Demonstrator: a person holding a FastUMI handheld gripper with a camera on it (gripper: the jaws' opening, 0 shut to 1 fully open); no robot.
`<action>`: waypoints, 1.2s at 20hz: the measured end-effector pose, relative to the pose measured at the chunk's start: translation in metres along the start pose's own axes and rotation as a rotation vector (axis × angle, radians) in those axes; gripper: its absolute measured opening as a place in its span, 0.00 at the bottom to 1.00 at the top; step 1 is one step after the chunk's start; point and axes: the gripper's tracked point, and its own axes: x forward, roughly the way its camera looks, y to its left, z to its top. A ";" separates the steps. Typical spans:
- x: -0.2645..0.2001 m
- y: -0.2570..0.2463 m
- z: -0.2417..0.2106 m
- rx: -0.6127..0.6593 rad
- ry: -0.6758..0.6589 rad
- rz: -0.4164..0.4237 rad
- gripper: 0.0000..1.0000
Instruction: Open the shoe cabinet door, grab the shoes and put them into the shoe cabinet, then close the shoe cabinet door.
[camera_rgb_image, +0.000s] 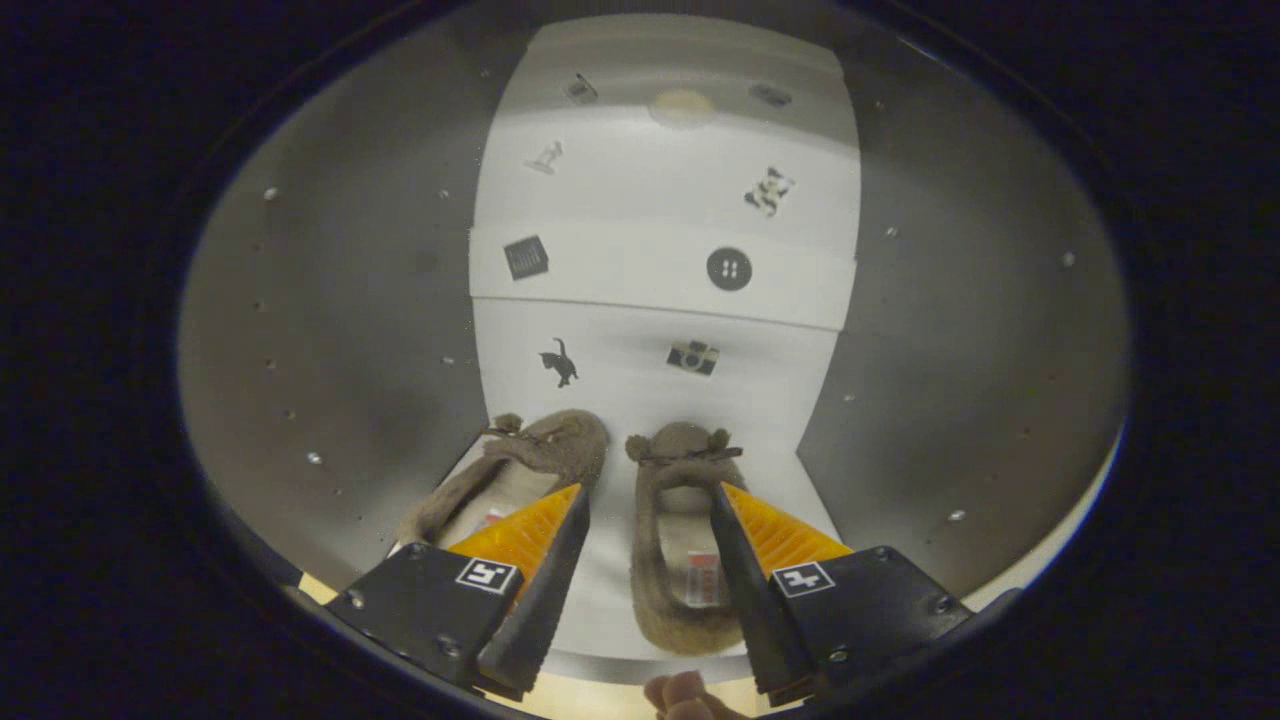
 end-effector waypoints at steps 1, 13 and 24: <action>-0.015 0.005 0.001 0.004 -0.011 0.015 0.79; -0.257 0.032 0.007 0.010 -0.118 0.040 0.98; -0.445 0.015 -0.022 0.075 -0.187 0.176 1.00</action>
